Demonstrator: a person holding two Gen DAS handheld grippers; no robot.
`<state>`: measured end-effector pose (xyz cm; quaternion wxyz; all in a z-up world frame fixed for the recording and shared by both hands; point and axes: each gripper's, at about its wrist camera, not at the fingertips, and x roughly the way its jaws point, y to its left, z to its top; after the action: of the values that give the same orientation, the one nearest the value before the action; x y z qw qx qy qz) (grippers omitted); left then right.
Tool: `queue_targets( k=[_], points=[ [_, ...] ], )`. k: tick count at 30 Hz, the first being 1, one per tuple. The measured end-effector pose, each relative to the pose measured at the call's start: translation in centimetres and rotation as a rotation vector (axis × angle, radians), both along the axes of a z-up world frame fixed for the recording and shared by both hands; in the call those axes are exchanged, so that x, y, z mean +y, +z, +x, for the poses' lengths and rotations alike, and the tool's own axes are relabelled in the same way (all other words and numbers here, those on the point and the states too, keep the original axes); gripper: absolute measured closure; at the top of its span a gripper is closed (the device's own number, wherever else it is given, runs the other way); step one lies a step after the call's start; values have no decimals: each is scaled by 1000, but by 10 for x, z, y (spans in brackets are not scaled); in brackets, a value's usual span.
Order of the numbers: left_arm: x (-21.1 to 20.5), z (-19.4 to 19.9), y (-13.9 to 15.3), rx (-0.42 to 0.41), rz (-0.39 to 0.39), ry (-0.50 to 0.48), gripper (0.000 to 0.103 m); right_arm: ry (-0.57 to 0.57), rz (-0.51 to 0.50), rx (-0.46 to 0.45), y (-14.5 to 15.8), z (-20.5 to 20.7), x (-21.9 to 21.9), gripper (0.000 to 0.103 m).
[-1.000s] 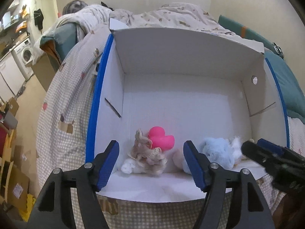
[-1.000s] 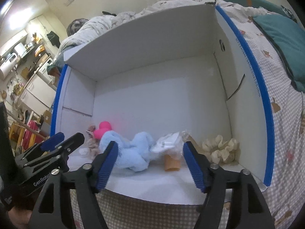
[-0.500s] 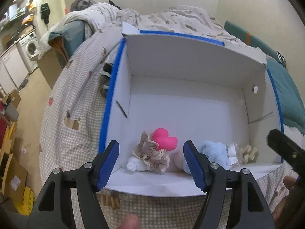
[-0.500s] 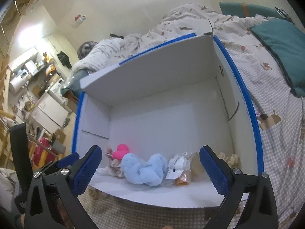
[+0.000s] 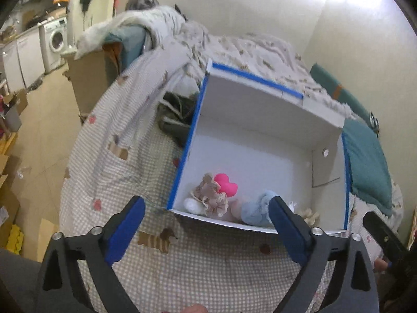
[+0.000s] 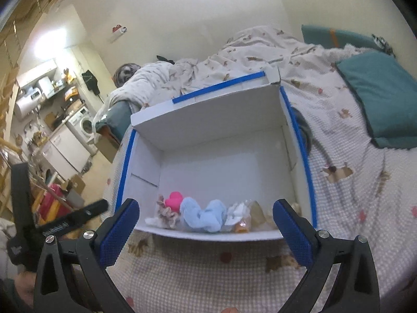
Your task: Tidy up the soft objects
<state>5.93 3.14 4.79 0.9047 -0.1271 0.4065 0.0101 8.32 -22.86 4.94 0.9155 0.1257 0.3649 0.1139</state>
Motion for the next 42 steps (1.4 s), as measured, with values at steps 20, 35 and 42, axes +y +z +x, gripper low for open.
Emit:
queue_targets(
  k=[20,35,42],
  points=[
    [-18,-67,4,-147,213,-50,1,-12,-188,-91,-19,-40,21,0],
    [-31,-60,-7,-128,200,-87,1,-7,-218,-65,-28,-34,27,0],
    [-27,-62,-6,-124,198,-74,1,-12,-215,-66,-28,-33,25,0]
  ],
)
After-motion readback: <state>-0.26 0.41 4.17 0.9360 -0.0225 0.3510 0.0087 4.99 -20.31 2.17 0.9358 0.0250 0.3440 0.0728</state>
